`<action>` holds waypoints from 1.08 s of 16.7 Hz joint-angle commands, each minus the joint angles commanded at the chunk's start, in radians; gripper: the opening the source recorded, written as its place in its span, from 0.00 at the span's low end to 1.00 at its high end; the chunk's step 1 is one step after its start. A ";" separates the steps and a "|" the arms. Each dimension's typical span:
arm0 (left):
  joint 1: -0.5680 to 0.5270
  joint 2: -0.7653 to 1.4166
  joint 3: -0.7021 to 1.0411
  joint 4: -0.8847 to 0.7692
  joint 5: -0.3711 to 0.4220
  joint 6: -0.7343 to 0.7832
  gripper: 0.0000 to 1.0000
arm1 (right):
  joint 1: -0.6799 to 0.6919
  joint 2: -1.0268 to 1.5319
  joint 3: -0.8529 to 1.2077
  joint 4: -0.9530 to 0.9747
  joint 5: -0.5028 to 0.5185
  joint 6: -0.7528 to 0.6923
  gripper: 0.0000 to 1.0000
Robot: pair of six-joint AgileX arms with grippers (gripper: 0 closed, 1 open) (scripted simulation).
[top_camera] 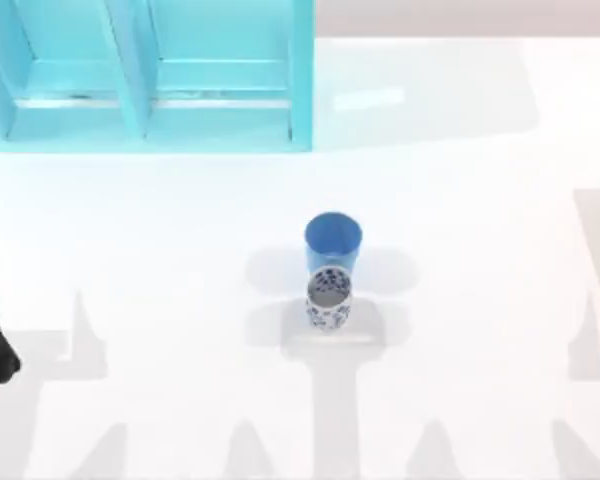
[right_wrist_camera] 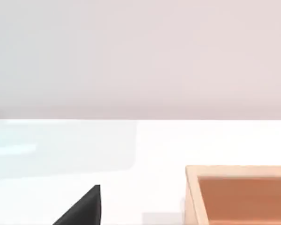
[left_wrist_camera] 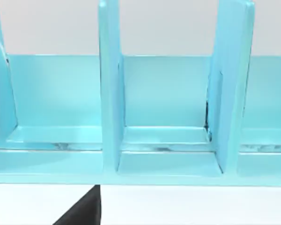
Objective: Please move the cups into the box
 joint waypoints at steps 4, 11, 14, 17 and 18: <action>0.000 0.000 0.000 0.000 0.000 0.000 1.00 | 0.010 0.029 0.028 -0.019 0.000 0.016 1.00; 0.000 0.000 0.000 0.000 0.000 0.000 1.00 | 0.135 0.413 0.386 -0.269 0.001 0.231 1.00; 0.000 0.000 0.000 0.000 0.000 0.000 1.00 | 0.220 0.674 0.627 -0.437 0.001 0.376 1.00; 0.000 0.000 0.000 0.000 0.000 0.000 1.00 | 0.314 0.965 0.896 -0.624 0.002 0.538 1.00; 0.000 0.000 0.000 0.000 0.000 0.000 1.00 | 0.347 1.065 0.989 -0.689 0.002 0.594 1.00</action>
